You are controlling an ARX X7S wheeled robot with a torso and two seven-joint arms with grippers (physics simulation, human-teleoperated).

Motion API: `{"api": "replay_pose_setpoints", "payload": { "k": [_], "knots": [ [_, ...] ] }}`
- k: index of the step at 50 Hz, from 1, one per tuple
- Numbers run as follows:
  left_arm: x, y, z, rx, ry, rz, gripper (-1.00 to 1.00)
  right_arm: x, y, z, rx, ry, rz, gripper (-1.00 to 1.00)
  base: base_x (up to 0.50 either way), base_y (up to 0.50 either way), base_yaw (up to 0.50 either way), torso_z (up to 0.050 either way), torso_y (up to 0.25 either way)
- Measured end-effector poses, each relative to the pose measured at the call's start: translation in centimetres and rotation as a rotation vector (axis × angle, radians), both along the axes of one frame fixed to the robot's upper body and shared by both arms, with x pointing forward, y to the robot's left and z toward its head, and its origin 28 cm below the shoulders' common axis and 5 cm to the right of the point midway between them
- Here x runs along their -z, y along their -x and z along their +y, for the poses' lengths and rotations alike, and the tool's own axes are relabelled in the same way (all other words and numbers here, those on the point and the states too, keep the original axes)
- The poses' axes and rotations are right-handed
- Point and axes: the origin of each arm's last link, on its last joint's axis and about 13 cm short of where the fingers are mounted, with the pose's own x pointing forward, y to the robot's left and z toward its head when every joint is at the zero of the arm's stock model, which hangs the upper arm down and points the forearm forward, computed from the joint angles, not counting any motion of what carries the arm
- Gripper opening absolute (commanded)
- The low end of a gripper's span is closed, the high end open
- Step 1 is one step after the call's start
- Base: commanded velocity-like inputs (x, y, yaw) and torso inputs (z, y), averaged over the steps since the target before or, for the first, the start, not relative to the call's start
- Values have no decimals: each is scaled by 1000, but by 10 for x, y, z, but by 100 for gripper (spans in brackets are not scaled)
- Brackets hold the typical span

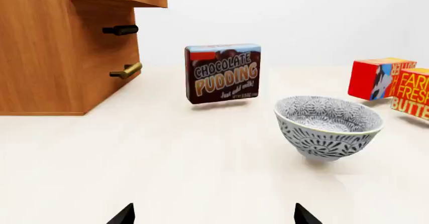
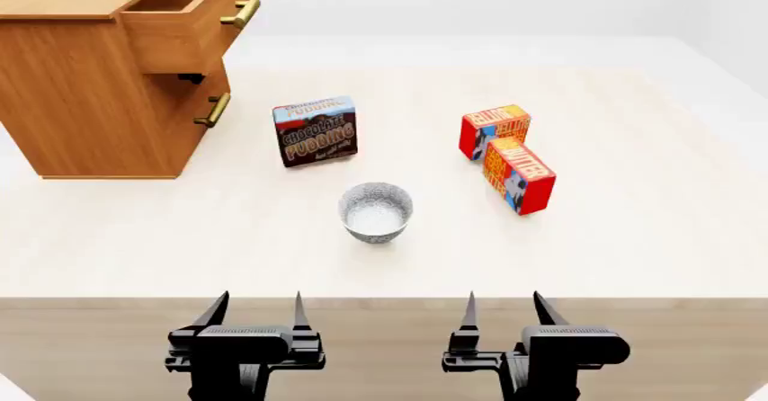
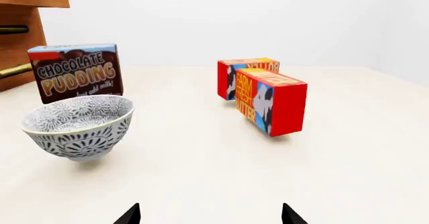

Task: Put the bowl in the top drawer of the cabinet.

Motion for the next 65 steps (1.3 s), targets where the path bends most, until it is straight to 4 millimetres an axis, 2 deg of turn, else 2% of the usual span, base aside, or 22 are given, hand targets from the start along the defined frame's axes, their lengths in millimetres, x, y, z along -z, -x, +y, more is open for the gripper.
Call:
{"api": "replay_pose_setpoints", "payload": {
  "k": [21, 32, 43, 57, 65],
  "knots": [
    [-3, -2, 4, -12, 19, 1, 100, -3, -1, -1, 68, 29, 69, 100, 0, 0, 0, 3, 0],
    [-27, -16, 7, 14, 10, -42, 100, -35, -11, -5, 94, 114, 62, 100, 0, 0, 0, 50, 0],
    [-75, -44, 13, 55, -14, -81, 100, -96, -32, -17, 125, 206, 11, 100, 0, 0, 0, 50, 0],
    [-161, -88, 23, 21, -71, -143, 100, -176, -66, -30, 151, 170, 36, 100, 0, 0, 0, 50, 0],
    [-209, -105, 28, -4, -71, -170, 100, -212, -76, -31, 159, 154, 34, 100, 0, 0, 0, 50, 0]
  ]
}}
